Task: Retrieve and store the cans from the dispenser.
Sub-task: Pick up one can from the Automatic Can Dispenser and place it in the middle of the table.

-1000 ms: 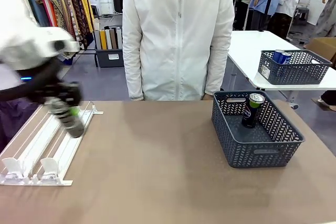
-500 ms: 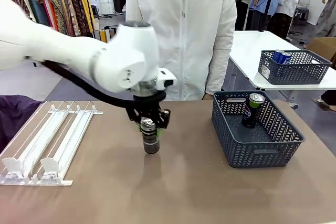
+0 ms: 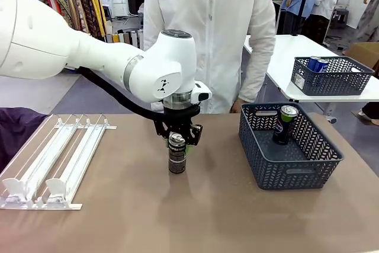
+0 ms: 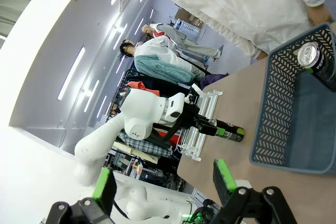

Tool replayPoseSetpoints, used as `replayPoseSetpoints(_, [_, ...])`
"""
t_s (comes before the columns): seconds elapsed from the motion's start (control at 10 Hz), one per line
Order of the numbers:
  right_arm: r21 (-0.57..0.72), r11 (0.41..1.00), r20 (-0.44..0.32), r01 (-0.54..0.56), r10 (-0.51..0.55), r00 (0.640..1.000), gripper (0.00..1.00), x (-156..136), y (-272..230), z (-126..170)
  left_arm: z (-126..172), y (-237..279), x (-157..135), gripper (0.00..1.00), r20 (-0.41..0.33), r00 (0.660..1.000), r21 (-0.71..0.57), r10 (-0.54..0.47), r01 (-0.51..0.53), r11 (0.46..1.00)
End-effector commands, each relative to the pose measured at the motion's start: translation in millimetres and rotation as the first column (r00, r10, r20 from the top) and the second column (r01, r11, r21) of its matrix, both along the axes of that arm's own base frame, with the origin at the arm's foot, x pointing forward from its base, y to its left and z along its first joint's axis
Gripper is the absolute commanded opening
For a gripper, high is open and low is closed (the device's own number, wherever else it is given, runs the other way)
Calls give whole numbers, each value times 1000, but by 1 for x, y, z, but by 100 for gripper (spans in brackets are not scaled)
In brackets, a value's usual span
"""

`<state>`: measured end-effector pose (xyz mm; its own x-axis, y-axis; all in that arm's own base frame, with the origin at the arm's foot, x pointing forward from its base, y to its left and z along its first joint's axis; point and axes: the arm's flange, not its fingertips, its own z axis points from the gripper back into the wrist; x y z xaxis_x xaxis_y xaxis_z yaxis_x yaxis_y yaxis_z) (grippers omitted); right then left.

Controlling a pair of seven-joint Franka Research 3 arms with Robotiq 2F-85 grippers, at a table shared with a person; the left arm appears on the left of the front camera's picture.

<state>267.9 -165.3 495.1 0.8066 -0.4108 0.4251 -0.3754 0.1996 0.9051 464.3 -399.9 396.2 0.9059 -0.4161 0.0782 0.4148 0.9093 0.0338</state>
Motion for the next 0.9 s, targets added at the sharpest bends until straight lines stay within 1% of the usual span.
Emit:
replayPoseSetpoints(0.0, [21, 1000, 20, 10, -10, 1000, 100, 3, 2, 5, -4, -1, -1, 0, -21, 1000, -2, 13, -14, 1000])
replayPoseSetpoints(0.1, [21, 1000, 20, 10, -10, 1000, 100, 3, 2, 5, -4, 1, 0, 3, -26, 1000, -8, 17, -17, 1000])
replayPoseSetpoints(0.2, [21, 1000, 20, 10, -10, 1000, 100, 3, 2, 5, -4, 0, 1, 60, -27, 999, -12, 21, -21, 1000])
replayPoseSetpoints(0.3, [21, 1000, 20, 10, -10, 1000, 100, 3, 2, 5, -3, 2, 0, 100, -34, 999, -16, 22, -23, 1000])
replayPoseSetpoints(0.5, [21, 1000, 20, 10, -10, 1000, 100, 3, 2, 5, 12, 10, -2, 100, -4, 999, -47, 35, -36, 998])
replayPoseSetpoints(0.6, [21, 1000, 20, 10, -10, 1000, 100, 3, 2, 5, 34, 22, -9, 100, 36, 998, -92, 54, -51, 994])
replayPoseSetpoints(0.7, [21, 1000, 20, 10, -10, 1000, 100, 3, 2, 5, 62, 36, -21, 100, 84, 994, -133, 69, -57, 989])
replayPoseSetpoints(0.8, [21, 1000, 20, 10, -10, 1000, 100, 3, 2, 5, 106, 60, -47, 100, 165, 983, -168, 76, -48, 985])
